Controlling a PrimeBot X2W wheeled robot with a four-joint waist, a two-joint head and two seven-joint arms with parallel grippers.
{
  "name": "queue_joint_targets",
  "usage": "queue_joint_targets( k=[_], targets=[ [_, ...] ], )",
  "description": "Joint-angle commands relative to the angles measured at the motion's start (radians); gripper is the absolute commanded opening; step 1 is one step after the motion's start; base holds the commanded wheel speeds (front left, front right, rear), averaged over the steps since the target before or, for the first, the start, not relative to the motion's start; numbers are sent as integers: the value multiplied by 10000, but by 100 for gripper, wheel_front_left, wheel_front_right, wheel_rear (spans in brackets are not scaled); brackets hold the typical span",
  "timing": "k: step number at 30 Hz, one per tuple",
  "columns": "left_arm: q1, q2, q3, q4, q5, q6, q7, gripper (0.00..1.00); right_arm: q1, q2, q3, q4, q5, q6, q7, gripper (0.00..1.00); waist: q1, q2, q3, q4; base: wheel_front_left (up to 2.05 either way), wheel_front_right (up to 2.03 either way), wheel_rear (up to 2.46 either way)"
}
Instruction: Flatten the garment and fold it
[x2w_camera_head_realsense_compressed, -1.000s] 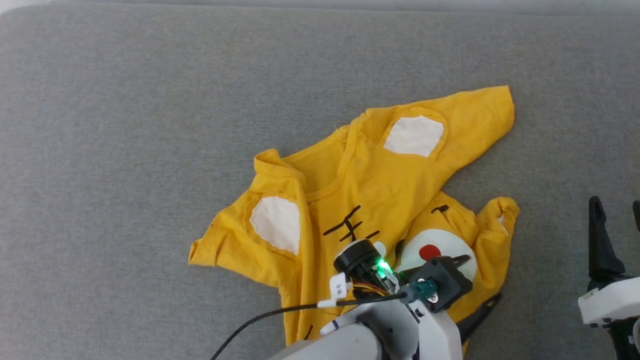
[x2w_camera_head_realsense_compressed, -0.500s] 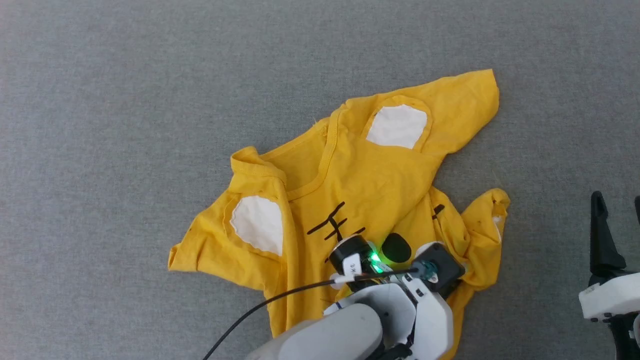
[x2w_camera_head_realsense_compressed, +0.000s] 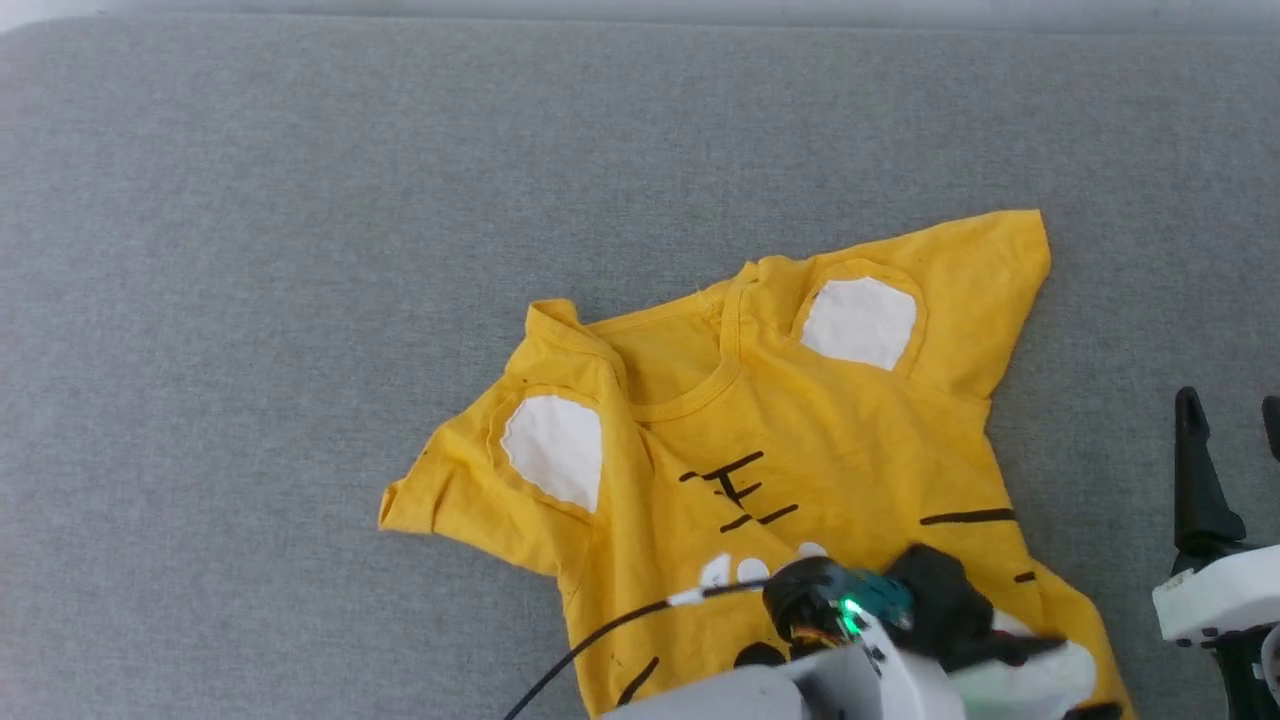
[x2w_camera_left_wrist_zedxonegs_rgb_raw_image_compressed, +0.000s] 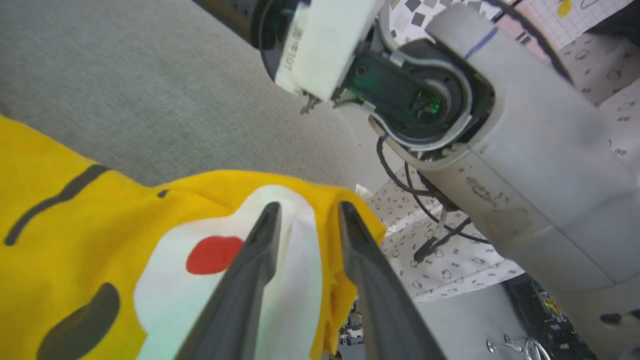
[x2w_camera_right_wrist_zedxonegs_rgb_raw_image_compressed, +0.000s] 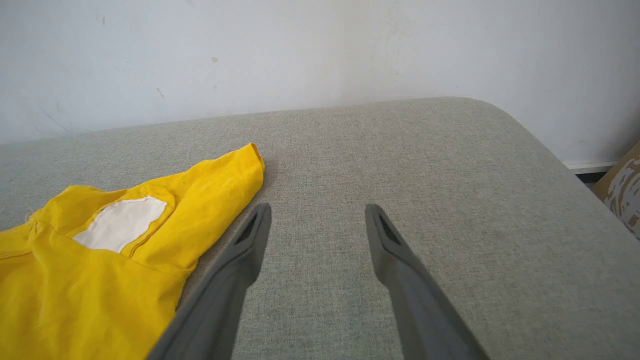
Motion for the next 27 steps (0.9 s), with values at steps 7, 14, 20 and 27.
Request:
queue_joint_targets(
  k=[7,14,20,27],
  targets=[
    [-499,47,2428,-427,-257,1411,-3286,100,187,-1,-84,-10,-47,-9,36,100,0,0,-281,254,0,0,0],
    [333,1936,4840,-1587,1433,3540,-4137,100,376,-1,-55,-28,20,-9,11,100,0,0,-410,336,0,0,0],
    [3203,2661,7107,-3518,2306,4649,-4156,100,619,-1,-40,48,176,-9,-35,100,0,0,-461,411,0,0,0],
    [5767,1782,8715,-4366,3040,4018,-4158,100,746,-1,-55,-79,11,-9,89,100,0,0,-449,949,0,0,0]
  ],
)
